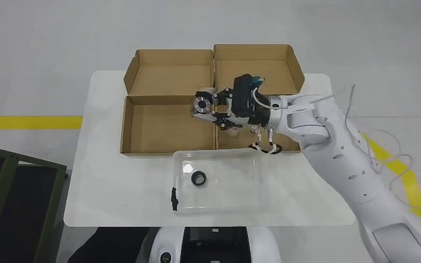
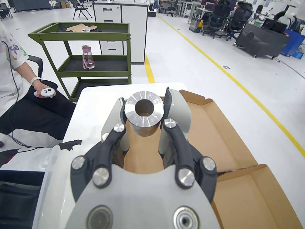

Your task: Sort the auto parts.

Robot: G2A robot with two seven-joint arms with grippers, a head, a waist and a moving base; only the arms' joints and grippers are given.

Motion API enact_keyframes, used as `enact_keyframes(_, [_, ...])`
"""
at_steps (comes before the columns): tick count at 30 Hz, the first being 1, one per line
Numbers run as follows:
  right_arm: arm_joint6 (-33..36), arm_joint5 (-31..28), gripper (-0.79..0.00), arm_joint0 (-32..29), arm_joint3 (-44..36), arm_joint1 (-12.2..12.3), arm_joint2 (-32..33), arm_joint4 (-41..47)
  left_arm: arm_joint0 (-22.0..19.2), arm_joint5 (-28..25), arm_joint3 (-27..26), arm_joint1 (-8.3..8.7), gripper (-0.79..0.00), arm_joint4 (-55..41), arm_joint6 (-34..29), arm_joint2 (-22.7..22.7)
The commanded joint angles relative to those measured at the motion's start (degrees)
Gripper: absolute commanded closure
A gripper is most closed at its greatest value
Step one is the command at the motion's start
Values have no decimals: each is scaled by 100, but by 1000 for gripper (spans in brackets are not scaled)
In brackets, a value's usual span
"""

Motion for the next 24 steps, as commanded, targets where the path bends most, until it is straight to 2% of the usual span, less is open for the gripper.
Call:
enact_keyframes(1, [55,81,0,51,139,-42,-117,10,0,0,0,0,-785,0,0,0])
enact_keyframes(11, [291,423,0,292,717,-278,-691,-95,0,0,0,0,-785,0,0,0])
enact_keyframes(24, [169,811,0,501,1404,-626,-1273,-393,0,0,0,0,-785,0,0,0])
